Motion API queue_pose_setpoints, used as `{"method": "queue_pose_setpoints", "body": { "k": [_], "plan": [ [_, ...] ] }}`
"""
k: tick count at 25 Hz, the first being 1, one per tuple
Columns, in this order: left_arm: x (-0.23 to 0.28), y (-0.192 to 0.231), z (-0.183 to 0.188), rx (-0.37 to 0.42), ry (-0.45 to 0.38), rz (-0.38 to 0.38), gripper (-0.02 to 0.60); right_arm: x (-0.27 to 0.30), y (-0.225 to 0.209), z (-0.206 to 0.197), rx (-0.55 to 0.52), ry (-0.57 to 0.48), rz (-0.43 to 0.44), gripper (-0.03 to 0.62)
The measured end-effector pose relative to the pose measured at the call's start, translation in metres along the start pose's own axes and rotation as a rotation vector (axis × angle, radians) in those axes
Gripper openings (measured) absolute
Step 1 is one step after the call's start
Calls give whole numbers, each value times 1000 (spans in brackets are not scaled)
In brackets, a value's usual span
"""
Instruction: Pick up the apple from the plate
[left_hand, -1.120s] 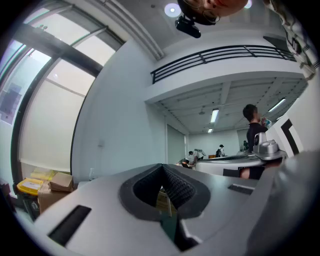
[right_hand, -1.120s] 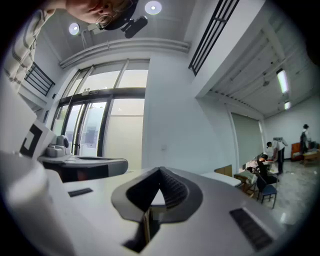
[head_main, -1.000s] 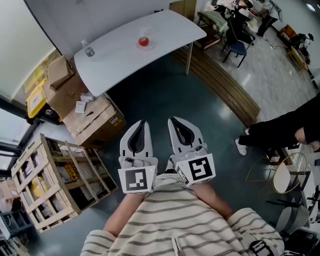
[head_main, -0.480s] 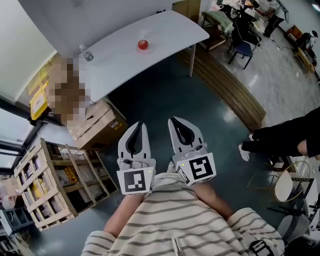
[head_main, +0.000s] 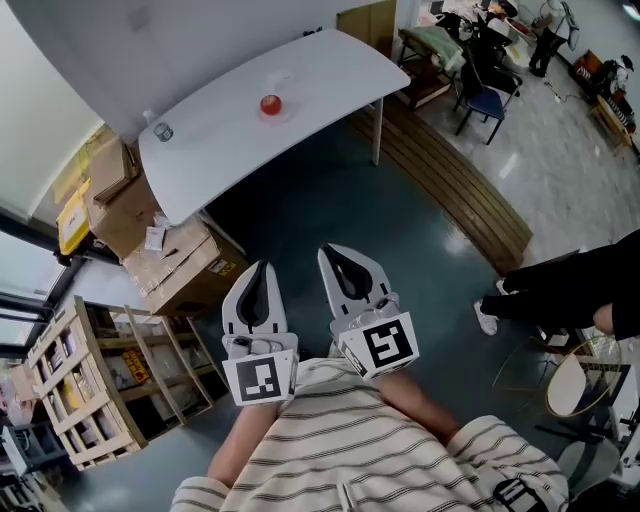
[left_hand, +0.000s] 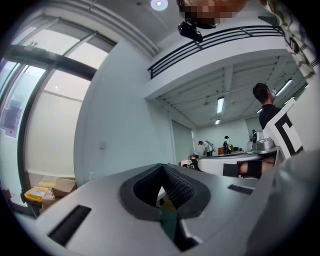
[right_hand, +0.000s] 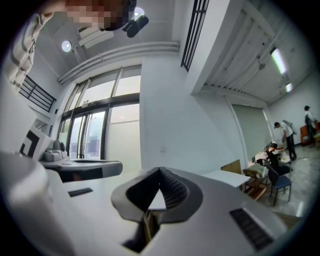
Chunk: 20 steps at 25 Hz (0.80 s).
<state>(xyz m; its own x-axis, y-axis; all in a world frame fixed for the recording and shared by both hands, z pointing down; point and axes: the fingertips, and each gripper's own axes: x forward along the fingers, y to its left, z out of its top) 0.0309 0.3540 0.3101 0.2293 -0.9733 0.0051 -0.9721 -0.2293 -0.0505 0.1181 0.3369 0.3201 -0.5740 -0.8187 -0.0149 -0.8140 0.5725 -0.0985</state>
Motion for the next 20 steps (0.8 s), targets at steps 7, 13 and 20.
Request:
{"method": "queue_pose_setpoints", "body": {
  "k": [7,13,20],
  "plan": [
    [34,6,-19,-19,25,-18,5,28,-17,-22,6,51,-16,12],
    [79,33,-34,-51,31,-32,5,74,-30,-24,-21,63,-31,12],
    [154,77,-38,-76,29,-54,5,155,-51,-25,-32,76,-46,12]
  ]
}}
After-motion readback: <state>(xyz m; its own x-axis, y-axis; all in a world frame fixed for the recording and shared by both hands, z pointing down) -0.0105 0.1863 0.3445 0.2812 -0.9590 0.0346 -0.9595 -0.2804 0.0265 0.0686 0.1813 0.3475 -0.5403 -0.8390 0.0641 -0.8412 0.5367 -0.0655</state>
